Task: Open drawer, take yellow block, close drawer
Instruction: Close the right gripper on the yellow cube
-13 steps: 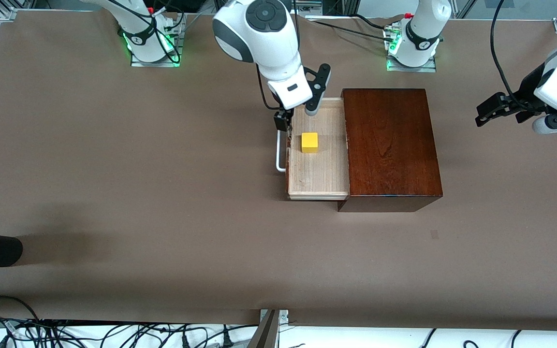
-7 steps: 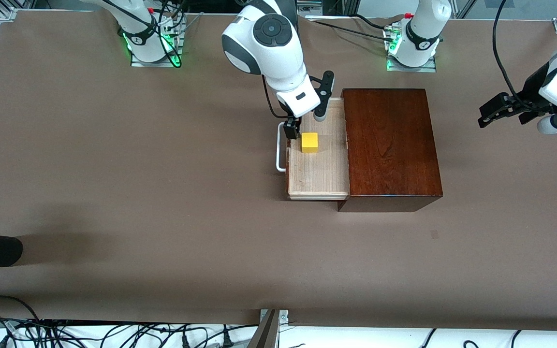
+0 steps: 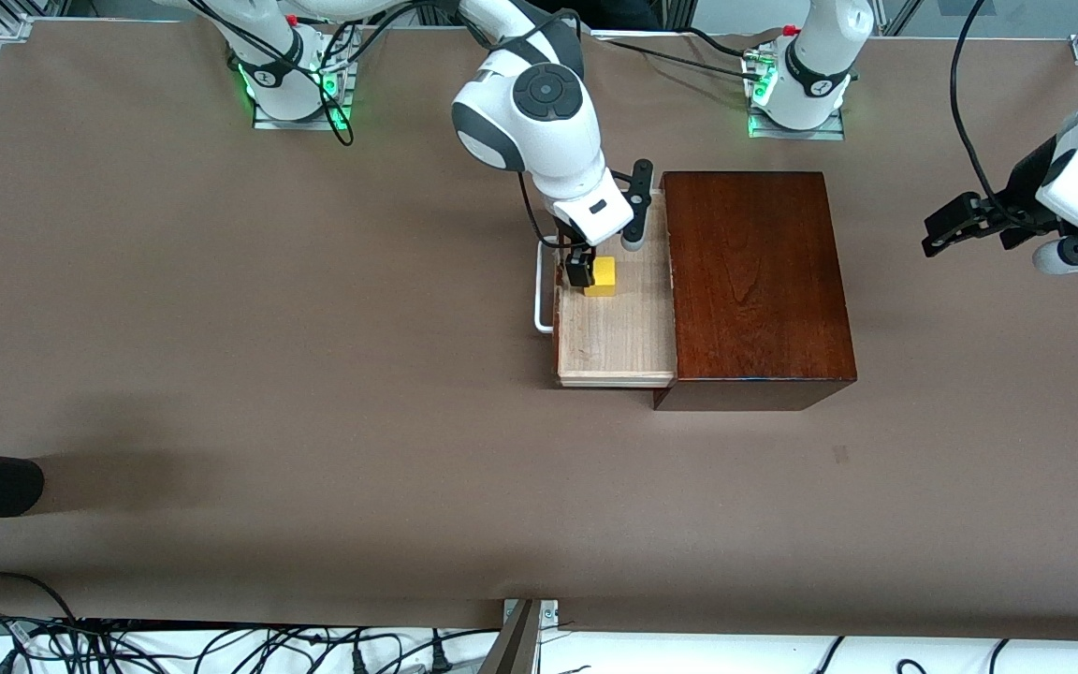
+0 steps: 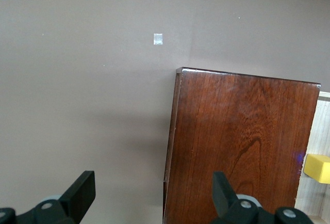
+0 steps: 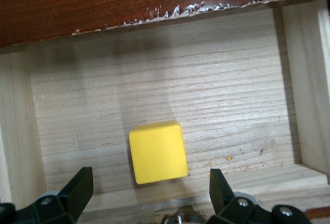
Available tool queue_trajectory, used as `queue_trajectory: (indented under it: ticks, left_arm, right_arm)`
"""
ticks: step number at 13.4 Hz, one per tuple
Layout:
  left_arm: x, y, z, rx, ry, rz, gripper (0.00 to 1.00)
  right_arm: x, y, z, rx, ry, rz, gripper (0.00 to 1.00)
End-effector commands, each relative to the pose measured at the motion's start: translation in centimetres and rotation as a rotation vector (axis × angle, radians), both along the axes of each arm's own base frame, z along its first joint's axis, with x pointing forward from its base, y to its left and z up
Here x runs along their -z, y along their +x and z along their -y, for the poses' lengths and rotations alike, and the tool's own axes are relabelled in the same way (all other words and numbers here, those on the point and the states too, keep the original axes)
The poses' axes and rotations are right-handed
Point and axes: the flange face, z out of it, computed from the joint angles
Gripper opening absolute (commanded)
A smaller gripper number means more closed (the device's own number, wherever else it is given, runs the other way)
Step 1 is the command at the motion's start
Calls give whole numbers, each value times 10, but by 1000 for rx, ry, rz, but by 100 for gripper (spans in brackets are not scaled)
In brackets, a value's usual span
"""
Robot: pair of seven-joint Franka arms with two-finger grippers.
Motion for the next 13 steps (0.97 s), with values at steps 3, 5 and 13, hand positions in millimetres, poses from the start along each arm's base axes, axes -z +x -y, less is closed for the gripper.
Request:
queue_trajectory:
  ticks: [3,5,13]
  left_arm:
    - [-6,9,-2,14,-7,11,100]
    - [-6,9,-2,14,-7,11,100]
    - [-1,12,0,15,-7,5,100]
  right_arm:
    - [17,-4,-14,-32,-12,32,100]
    - [25,-7,-18,-42,-17,33,100]
    - [54,-12,-25,-71,-34,65,100]
